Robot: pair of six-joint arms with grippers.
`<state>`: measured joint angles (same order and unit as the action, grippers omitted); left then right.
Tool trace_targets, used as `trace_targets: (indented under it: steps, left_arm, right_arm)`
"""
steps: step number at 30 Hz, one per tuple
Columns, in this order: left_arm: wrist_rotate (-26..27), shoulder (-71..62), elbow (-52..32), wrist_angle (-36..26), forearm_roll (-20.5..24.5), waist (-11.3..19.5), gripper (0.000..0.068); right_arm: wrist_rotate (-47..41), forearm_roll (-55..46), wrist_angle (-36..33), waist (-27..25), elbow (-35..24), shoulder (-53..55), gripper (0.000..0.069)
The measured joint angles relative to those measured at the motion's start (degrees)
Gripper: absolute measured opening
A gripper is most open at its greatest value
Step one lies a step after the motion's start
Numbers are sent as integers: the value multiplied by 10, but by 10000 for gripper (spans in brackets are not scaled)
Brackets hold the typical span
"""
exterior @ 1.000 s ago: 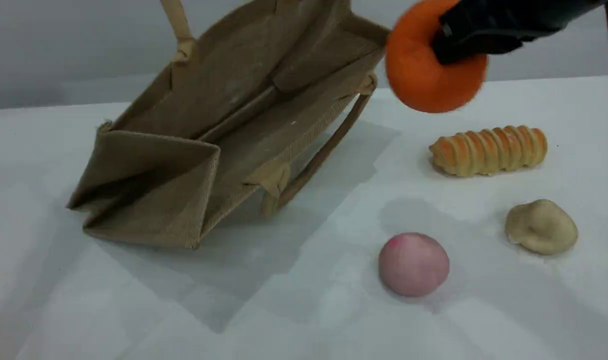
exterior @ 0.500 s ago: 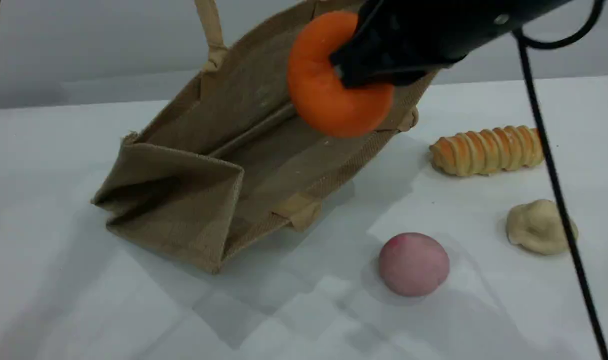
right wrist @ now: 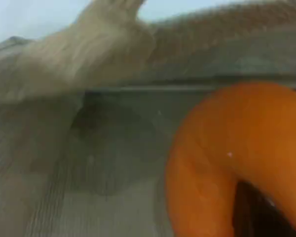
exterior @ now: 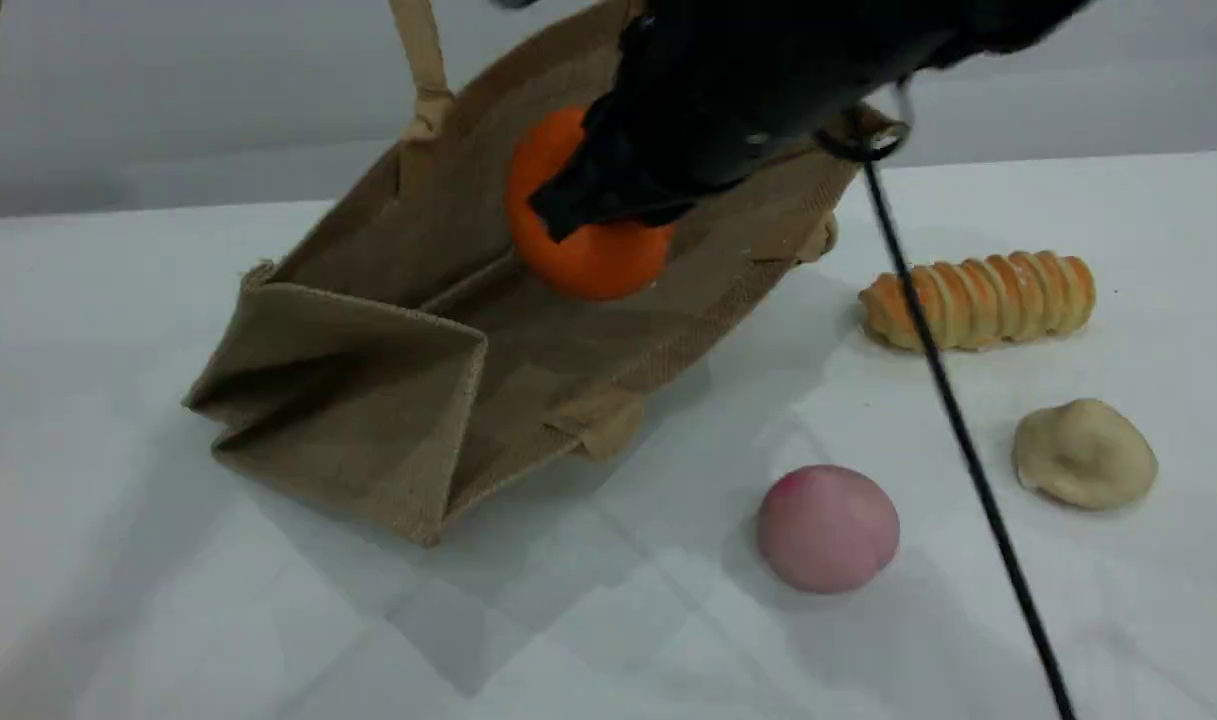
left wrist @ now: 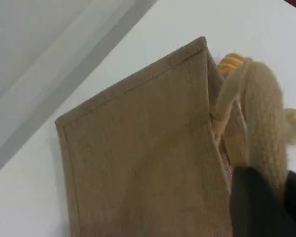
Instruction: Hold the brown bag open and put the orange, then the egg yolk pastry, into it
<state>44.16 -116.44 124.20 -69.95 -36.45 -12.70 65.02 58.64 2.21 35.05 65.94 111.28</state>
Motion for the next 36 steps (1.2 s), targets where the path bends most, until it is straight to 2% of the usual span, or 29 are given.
trace_targets:
  steps: [7,15,19,24,28,30,36]
  left_arm:
    - [1,0,0,1,0,0,99]
    - [1,0,0,-1,0,0,99]
    - [1,0,0,0,0,0,99]
    - [1,0,0,0,0,0,99]
    - [1,0,0,-1,1,0,99]
    - [1,0,0,-1,1,0,99]
    - [1,0,0,-1,3,0,99]
  right_arm:
    - [25,0,13,-2,92,85,27]
    - [32,0,36,-2,105,124,56]
    - [30,6,40,-2,105,124,154]
    - [30,30,40,-2,105,121,406]
    - [30,65,19,-2,103,107,564]
    - [31,63,-4,-2,98,94,589]
    - [32,41,-64,-18,63,29,582]
